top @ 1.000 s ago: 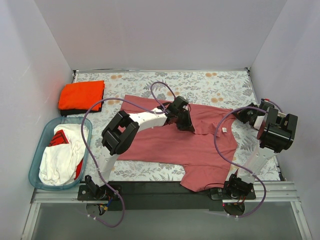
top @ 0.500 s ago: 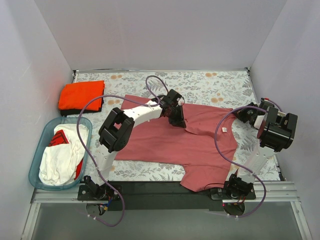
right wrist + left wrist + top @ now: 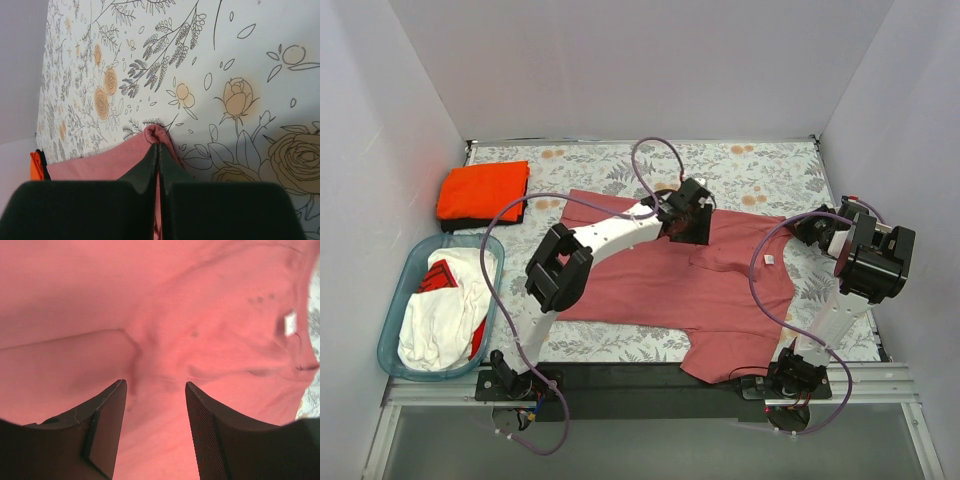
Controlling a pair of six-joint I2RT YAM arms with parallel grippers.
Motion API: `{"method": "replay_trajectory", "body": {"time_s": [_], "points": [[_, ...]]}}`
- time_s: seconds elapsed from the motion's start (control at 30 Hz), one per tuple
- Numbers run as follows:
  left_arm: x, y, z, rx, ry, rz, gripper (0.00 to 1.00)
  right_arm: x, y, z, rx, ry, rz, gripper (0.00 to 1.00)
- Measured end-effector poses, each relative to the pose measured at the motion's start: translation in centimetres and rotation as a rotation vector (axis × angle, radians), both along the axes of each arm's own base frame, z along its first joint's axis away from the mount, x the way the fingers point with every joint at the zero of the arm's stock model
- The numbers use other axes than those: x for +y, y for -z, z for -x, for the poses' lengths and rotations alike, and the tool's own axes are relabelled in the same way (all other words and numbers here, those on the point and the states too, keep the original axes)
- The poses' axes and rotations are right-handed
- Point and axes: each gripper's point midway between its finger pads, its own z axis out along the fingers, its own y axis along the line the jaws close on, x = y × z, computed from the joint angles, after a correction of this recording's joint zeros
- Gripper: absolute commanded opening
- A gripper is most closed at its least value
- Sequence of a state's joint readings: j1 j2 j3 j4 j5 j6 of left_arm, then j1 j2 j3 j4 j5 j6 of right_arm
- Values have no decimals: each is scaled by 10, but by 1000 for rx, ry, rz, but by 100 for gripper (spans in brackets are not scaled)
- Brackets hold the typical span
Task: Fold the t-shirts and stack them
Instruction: Fold the tshirt
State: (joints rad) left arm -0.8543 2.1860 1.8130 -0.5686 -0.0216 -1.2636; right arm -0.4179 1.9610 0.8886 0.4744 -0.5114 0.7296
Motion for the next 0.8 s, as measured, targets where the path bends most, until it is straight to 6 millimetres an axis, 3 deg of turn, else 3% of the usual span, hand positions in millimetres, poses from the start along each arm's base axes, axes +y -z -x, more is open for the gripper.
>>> {"method": "replay_trajectory", "body": {"time_s": [0.07, 0.1, 0.17, 0.2, 0.27, 0.43, 0.6, 0.7, 0.8], "points": [[-17, -5, 12, -58, 41, -16, 50, 0, 0, 0, 0, 0, 0, 7], [-23, -6, 18, -82, 56, -24, 51, 0, 0, 0, 0, 0, 0, 18], [-31, -7, 31, -109, 83, -44, 51, 1, -1, 0, -3, -2, -4, 30], [-32, -7, 34, -121, 89, -52, 51, 1, -3, -1, -8, -7, -3, 38], [-24, -7, 36, -138, 77, -75, 53, 1, -8, -2, -15, -10, 9, 41], [30, -22, 29, -163, -14, -120, 60, -13, -25, 14, 46, 37, 119, 43], [95, -63, 25, -198, -129, -87, 63, -21, -81, 34, 18, 64, 251, 44], [133, -81, 21, -220, -199, -62, 63, -12, -107, 48, -23, 33, 296, 44], [180, -83, 18, -243, -284, -63, 63, 16, -100, 69, -26, -53, 288, 42]]}}
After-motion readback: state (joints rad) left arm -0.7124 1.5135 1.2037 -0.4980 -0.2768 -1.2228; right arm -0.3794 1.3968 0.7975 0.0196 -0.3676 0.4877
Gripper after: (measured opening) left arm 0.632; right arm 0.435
